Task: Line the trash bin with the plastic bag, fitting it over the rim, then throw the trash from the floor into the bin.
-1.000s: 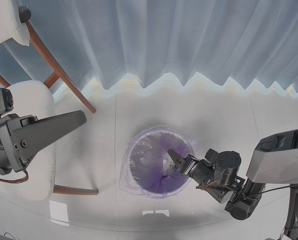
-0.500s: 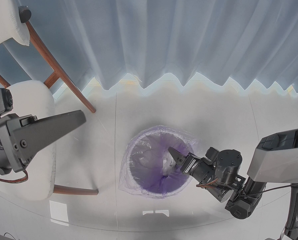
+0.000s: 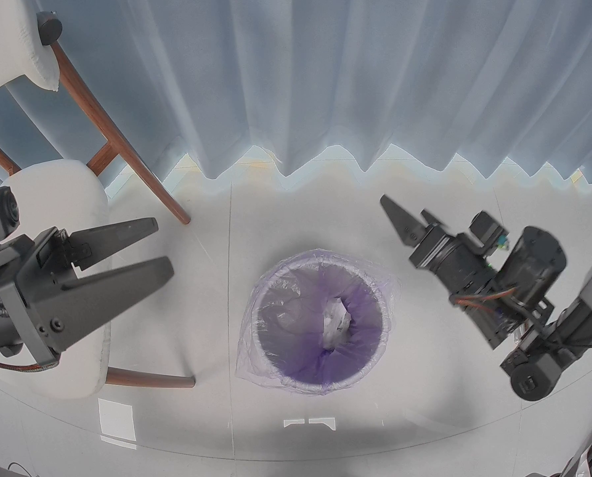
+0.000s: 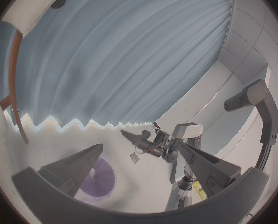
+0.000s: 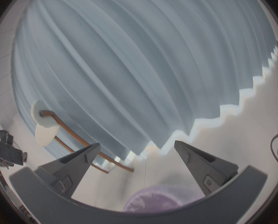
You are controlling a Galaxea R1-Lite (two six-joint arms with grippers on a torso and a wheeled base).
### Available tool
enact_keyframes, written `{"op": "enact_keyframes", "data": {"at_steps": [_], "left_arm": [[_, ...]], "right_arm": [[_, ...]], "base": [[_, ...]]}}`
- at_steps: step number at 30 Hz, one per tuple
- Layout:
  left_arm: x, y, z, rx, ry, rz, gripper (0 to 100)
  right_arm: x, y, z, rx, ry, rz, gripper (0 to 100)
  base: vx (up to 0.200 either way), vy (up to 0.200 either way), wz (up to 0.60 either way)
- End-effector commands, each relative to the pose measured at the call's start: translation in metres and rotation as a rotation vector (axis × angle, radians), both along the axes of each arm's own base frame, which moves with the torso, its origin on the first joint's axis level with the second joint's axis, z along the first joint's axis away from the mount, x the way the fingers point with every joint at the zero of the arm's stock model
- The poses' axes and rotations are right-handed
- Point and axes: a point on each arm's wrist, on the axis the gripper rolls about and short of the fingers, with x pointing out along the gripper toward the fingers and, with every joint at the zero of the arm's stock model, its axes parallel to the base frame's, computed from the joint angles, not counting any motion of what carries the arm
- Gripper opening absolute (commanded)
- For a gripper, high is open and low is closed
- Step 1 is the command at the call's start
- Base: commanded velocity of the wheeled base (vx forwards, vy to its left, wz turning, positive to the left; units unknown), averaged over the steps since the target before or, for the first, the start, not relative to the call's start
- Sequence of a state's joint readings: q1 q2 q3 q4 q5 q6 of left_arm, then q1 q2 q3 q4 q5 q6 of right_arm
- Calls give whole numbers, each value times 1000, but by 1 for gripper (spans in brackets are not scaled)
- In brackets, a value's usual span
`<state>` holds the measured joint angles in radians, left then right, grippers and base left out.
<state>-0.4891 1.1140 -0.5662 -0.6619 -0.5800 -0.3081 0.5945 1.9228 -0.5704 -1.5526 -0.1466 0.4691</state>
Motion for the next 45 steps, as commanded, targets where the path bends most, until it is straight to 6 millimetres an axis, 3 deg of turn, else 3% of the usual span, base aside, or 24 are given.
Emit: {"op": "enact_keyframes", "data": {"at_steps": [1,4,5,7,14,18,22,27,31,35,45], "left_arm": [[-14,8,8,1,-103,10,100],[-19,10,10,-4,-127,15,100],[-19,10,10,-4,-127,15,100],[-17,9,8,2,-120,16,100],[-19,16,7,-10,-116,104,100],[-37,33,-6,-21,-120,221,100],[-67,50,-8,-63,-186,312,100],[-97,66,-11,-95,-233,443,100],[-136,77,-27,-89,-240,522,100],[-162,80,-42,-78,-241,598,100],[-184,81,-58,-85,-277,646,100]], "right_arm": [[-46,-42,89,-29,-356,-58,100],[-63,-52,109,-64,-431,-80,100],[-63,-52,109,-64,-431,-80,100],[-82,-65,116,-137,-408,-94,100],[-134,-110,104,-397,-164,-151,100],[-159,-131,109,-477,-17,-190,100],[-181,-144,116,-515,49,-215,100],[-187,-149,119,-518,50,-245,100],[-193,-153,118,-527,38,-276,100],[-196,-155,117,-549,27,-284,100],[-204,-157,116,-535,2,-286,100]], "base": [[0,0,0],[0,0,0],[0,0,0],[0,0,0],[0,0,0],[0,0,0],[0,0,0],[0,0,0],[0,0,0],[0,0,0],[0,0,0]]}}
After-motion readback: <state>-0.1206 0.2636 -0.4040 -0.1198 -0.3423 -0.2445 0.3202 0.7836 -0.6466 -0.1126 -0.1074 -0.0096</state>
